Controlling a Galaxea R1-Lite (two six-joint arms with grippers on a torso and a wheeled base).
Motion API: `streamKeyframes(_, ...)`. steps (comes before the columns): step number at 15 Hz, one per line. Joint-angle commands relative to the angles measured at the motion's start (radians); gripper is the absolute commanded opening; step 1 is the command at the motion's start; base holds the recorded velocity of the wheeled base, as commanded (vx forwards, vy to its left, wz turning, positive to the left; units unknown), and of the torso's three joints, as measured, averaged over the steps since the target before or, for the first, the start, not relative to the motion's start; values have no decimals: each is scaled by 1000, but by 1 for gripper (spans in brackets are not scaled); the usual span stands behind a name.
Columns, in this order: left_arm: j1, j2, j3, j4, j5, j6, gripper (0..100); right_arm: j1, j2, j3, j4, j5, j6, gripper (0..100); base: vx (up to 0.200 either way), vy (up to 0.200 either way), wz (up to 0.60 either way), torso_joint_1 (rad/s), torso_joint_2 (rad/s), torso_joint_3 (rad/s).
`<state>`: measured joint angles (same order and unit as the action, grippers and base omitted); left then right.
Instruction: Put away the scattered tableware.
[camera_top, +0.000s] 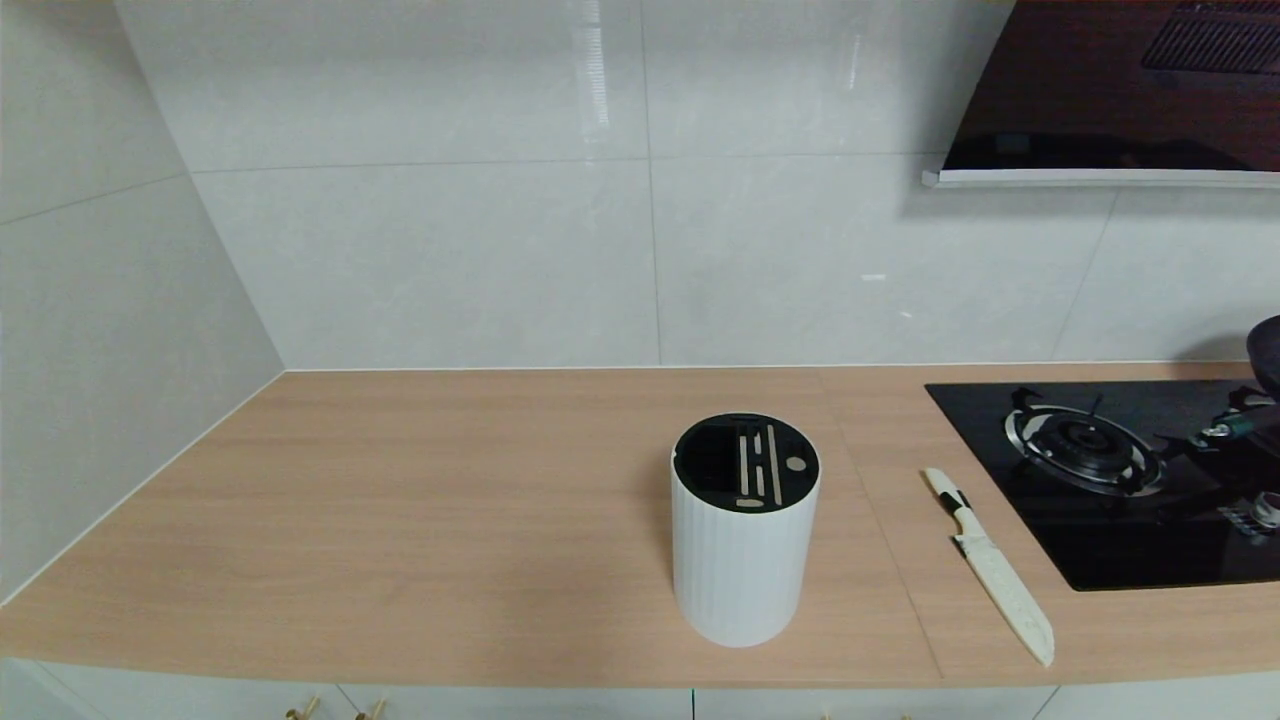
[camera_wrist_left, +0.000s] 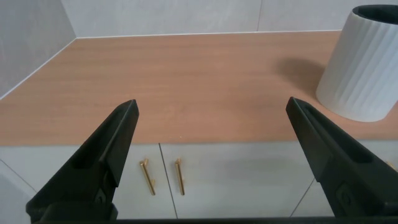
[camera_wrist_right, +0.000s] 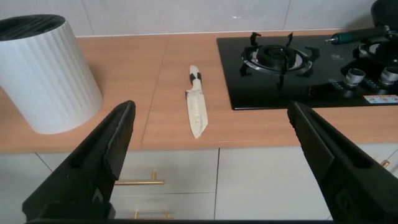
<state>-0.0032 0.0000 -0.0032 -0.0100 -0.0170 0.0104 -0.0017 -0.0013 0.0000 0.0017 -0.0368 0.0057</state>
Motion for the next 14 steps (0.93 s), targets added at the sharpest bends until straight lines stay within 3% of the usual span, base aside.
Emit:
streamKeyframes(1, 0, 0, 0, -1, 0, 0, 100, 0, 1, 0, 0, 0, 0, 100, 0, 0, 0, 0, 0, 0)
streamKeyframes(7, 0, 0, 0, -1, 0, 0, 100, 0, 47, -2, -2, 5, -29, 100, 0, 0, 0, 0, 0, 0)
streamKeyframes(10, 0, 0, 0, -1, 0, 0, 100, 34, 241, -275, -9, 12, 23, 100, 0, 0, 0, 0, 0, 0)
streamKeyframes(11, 0, 0, 0, -1, 0, 0, 100, 52, 399, -382, -9, 20, 19, 100, 0, 0, 0, 0, 0, 0)
streamKeyframes(14, 0, 0, 0, -1, 0, 0, 100, 52, 712, -497, -14, 26, 8, 100, 0, 0, 0, 0, 0, 0)
